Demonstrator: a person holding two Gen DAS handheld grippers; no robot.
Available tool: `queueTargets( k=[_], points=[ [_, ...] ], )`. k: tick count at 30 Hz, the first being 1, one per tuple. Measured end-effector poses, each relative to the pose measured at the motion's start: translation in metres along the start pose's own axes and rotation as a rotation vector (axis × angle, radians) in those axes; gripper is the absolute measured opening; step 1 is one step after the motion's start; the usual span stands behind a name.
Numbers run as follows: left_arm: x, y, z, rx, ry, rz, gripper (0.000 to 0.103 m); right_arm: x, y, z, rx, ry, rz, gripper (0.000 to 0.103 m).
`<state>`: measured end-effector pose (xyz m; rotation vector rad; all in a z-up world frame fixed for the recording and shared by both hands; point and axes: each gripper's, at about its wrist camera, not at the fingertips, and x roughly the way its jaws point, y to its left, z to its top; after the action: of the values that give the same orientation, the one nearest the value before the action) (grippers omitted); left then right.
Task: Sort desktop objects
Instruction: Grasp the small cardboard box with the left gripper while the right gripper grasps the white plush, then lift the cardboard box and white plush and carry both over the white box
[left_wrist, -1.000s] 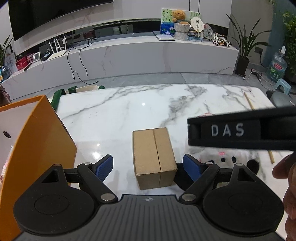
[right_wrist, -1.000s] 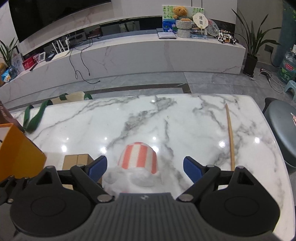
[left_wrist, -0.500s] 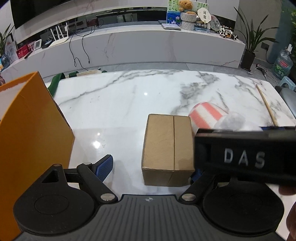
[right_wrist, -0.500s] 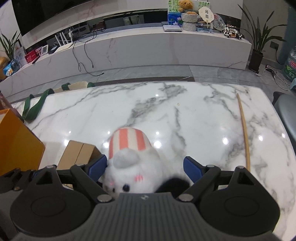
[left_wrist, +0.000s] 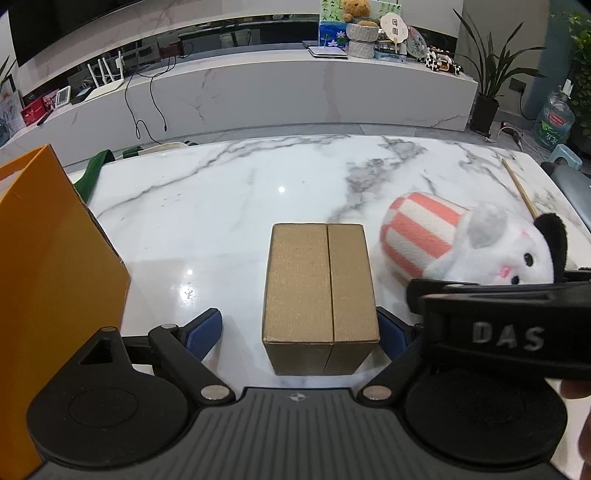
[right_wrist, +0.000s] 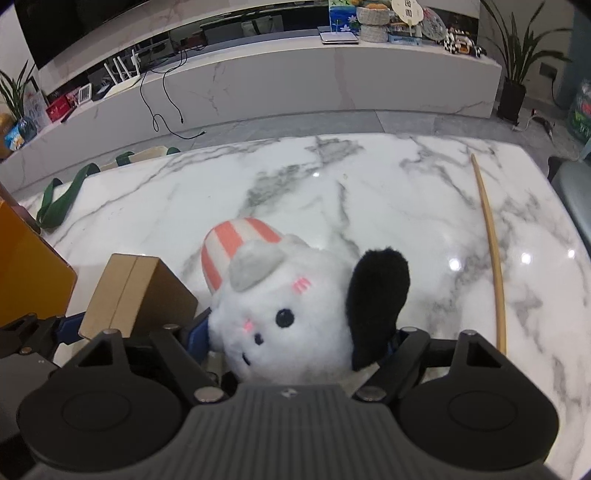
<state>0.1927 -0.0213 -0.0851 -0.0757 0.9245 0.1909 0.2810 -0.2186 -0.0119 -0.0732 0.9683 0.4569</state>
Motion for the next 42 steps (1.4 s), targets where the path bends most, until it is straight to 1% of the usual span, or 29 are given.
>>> queueTargets(
  k=[1, 2, 3, 4, 6, 8, 15, 19, 23, 25, 29, 35, 42],
  points=[
    [0.000, 0.000, 0.000, 0.002, -0.003, -0.002, 0.101, -0.001, -0.003, 0.000, 0.004, 0.000, -0.001, 0.079],
    [-0.001, 0.000, -0.001, 0.003, -0.006, -0.004, 0.097, -0.002, -0.006, -0.001, 0.009, 0.000, -0.003, 0.079],
    [-0.002, -0.001, 0.000, 0.006, -0.010, -0.004, 0.089, -0.003, -0.010, -0.001, 0.018, 0.000, -0.002, 0.078],
    [-0.003, -0.001, 0.000, 0.007, -0.014, -0.006, 0.084, -0.004, -0.014, -0.002, 0.030, 0.001, 0.000, 0.078],
    [-0.005, -0.002, 0.002, 0.012, -0.012, -0.011, 0.061, -0.007, -0.023, -0.002, 0.055, 0.003, 0.003, 0.078],
    [-0.007, -0.005, 0.003, 0.026, -0.003, -0.024, 0.052, -0.011, -0.031, -0.003, 0.072, 0.002, -0.003, 0.077],
    [-0.017, -0.009, -0.005, 0.020, 0.002, -0.053, 0.052, -0.030, -0.045, -0.003, 0.093, -0.028, -0.011, 0.077],
    [-0.033, -0.014, -0.006, 0.037, -0.011, -0.058, 0.052, -0.038, -0.047, -0.003, 0.099, -0.041, 0.001, 0.077],
    [-0.057, -0.017, 0.000, 0.056, -0.037, -0.079, 0.052, -0.047, -0.049, -0.001, 0.109, -0.061, 0.013, 0.077],
    [-0.070, -0.016, 0.003, 0.047, -0.052, -0.101, 0.052, -0.054, -0.050, 0.001, 0.115, -0.077, 0.016, 0.077],
    [-0.091, -0.012, 0.007, 0.016, -0.053, -0.166, 0.052, -0.067, -0.050, 0.004, 0.125, -0.104, 0.020, 0.077],
    [-0.130, -0.011, 0.012, 0.022, -0.098, -0.222, 0.052, -0.093, -0.048, 0.010, 0.131, -0.166, 0.028, 0.077],
    [-0.189, -0.006, 0.020, 0.052, -0.175, -0.305, 0.052, -0.121, -0.044, 0.018, 0.122, -0.233, 0.038, 0.077]
  ],
)
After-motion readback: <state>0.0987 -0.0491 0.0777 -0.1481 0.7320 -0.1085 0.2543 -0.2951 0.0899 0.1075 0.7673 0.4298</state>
